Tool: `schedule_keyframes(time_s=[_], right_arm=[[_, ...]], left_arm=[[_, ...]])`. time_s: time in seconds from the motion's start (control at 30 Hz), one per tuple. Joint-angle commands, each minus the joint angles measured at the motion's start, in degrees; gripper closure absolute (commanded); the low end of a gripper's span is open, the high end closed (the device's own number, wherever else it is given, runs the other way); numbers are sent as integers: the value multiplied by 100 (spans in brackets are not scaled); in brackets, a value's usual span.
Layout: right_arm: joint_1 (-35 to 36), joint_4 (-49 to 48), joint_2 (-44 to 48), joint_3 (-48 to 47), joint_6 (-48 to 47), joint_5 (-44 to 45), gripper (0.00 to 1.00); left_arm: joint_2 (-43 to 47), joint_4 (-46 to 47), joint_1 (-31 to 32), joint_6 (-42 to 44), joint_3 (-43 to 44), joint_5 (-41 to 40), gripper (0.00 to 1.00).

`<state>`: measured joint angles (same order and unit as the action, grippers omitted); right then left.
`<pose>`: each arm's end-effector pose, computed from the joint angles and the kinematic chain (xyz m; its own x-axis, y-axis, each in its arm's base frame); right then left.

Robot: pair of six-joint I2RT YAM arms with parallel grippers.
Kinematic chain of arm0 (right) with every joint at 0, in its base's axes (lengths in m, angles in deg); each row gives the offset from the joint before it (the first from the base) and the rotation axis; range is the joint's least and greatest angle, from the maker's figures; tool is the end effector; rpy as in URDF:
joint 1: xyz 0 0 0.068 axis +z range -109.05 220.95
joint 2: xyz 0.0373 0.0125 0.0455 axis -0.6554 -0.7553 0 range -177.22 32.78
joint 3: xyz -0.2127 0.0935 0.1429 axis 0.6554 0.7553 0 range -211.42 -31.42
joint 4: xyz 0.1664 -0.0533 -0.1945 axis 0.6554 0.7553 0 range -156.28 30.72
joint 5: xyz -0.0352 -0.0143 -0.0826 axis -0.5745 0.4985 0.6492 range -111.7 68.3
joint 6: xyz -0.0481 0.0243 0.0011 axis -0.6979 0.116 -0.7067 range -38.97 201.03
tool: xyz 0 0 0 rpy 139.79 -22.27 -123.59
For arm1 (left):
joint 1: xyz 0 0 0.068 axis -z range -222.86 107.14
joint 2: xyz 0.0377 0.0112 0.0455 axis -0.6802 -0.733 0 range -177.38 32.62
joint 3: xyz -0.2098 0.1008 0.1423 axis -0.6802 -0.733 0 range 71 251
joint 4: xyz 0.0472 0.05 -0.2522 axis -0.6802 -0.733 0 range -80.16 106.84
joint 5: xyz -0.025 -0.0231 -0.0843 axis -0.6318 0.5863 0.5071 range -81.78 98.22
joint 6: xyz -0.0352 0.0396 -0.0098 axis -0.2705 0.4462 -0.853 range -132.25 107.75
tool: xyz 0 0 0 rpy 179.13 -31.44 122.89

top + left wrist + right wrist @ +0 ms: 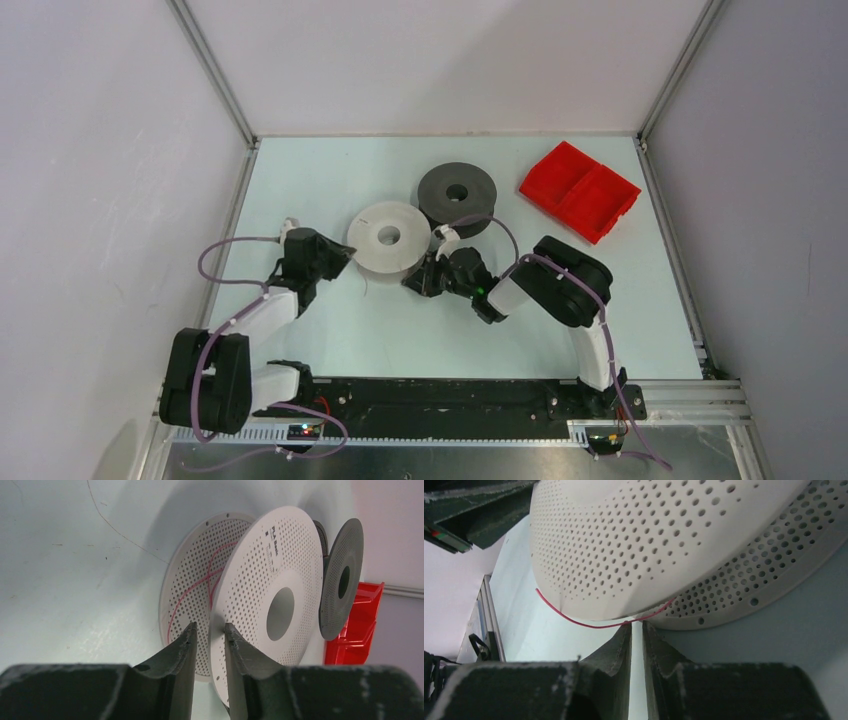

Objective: Wrap the cables
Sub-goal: Adjust the cable on the cable reel.

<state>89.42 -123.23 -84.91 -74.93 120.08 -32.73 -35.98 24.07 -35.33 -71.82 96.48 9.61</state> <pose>0.2410 0.2824 0.0956 -0.6917 0.1516 -0.7061 -0.5410 0.5388 0.6457 0.2301 -0.0314 0.1714 -0.4240 -0.8134 -0.3981 -0.4250 0.5669 -0.7056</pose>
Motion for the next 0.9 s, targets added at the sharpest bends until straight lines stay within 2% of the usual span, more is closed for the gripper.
schedule_keyframes(time_s=[0.0,0.3,0.47,0.6,0.77,0.87], right_arm=[[5,199,-91,-382,-369,305,83],[188,848,-84,-738,-786,475,82],[374,1267,353,-567,-1317,874,78],[603,1281,668,-316,-1930,1413,74],[1033,691,844,144,-2785,2148,66],[1187,456,870,305,-3328,2399,65]], left_arm=[[-50,257,59,-74,-32,53,70],[-15,297,93,-106,-85,23,70],[202,295,100,-98,-56,-21,69],[460,275,103,-102,-40,-108,69],[793,133,102,-36,-40,-434,69],[992,9,98,10,-15,-508,69]])
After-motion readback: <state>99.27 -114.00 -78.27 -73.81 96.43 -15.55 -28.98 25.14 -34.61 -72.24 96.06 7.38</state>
